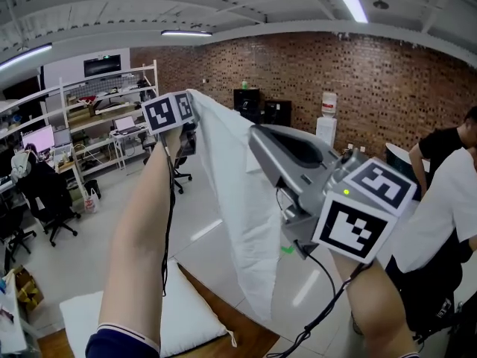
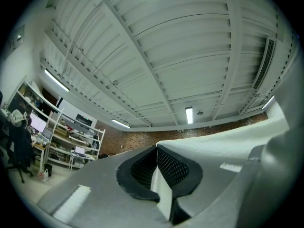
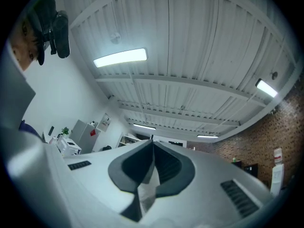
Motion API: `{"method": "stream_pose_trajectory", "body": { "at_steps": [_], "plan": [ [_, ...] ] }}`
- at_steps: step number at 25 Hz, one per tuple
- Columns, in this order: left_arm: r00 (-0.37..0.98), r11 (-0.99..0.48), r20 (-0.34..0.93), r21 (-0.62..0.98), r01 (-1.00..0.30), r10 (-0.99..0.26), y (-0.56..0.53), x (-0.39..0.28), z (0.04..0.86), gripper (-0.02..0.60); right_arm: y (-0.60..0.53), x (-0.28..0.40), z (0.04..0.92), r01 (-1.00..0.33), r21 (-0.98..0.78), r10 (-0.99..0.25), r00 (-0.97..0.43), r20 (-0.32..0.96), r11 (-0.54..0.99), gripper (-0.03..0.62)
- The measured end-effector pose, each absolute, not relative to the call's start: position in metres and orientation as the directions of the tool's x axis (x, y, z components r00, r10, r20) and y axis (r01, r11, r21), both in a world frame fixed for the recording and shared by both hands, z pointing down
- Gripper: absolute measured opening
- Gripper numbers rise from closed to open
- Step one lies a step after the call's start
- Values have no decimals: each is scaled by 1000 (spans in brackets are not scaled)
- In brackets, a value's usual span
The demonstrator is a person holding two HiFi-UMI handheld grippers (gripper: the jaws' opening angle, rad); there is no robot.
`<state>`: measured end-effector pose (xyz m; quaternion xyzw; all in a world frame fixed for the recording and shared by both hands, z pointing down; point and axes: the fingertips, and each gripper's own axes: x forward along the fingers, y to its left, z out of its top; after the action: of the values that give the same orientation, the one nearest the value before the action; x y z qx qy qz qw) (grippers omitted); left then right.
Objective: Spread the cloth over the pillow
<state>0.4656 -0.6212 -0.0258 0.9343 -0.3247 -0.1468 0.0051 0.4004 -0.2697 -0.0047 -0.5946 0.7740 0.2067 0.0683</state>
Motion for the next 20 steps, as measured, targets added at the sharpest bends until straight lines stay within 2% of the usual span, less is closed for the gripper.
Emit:
{"method": "stream_pose_trajectory", "body": {
  "at_steps": [11,20],
  "plan": [
    [747,-772,-198,142,-619,-635,-643,457,41,12,-289,408,51,-960,148,-908,-275,-317,239,17],
    [747,-737,-63,241,-632,-662,-669,458,158,12,-313,425,133,-968,28,-940,-251,-230,251,17]
  ]
}}
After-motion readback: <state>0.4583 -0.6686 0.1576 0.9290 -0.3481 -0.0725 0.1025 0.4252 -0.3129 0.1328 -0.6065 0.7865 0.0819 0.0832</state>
